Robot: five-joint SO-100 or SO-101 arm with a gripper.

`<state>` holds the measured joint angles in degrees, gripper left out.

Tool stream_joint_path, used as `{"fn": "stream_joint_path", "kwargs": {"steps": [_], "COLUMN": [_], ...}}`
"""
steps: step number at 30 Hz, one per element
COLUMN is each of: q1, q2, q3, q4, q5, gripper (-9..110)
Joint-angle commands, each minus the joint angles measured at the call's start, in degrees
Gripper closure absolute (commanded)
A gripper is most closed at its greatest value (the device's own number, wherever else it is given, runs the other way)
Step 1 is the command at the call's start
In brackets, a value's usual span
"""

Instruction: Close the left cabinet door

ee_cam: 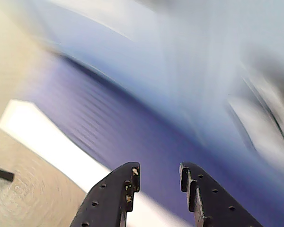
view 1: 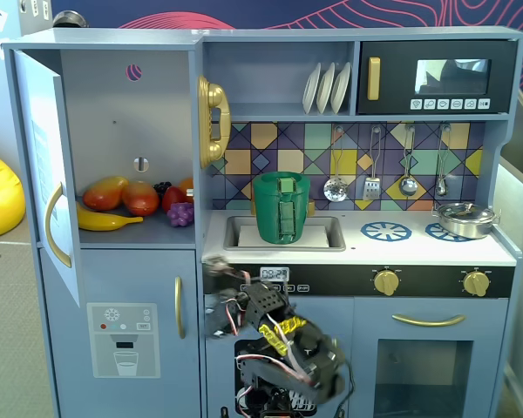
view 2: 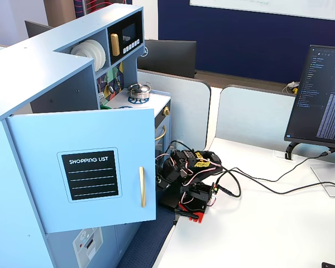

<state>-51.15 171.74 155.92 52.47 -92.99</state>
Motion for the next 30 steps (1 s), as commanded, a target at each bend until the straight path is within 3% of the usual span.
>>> {"fn": "stream_joint_path", "kwargs": {"steps": [1,7,13,30], "q1": [-26.4,-48.0,-57.8,-49.0], "q2": [-4.7,-15.5,-31.7,-70.3], "q3": [-8.3,-11.5,-22.3,-57.4], "q4": [-15.6,-35.5,-49.0,-59.6], "q5": [-9.8,-17.7,-20.1,-29.6], "gripper": [102,102,102,102]}}
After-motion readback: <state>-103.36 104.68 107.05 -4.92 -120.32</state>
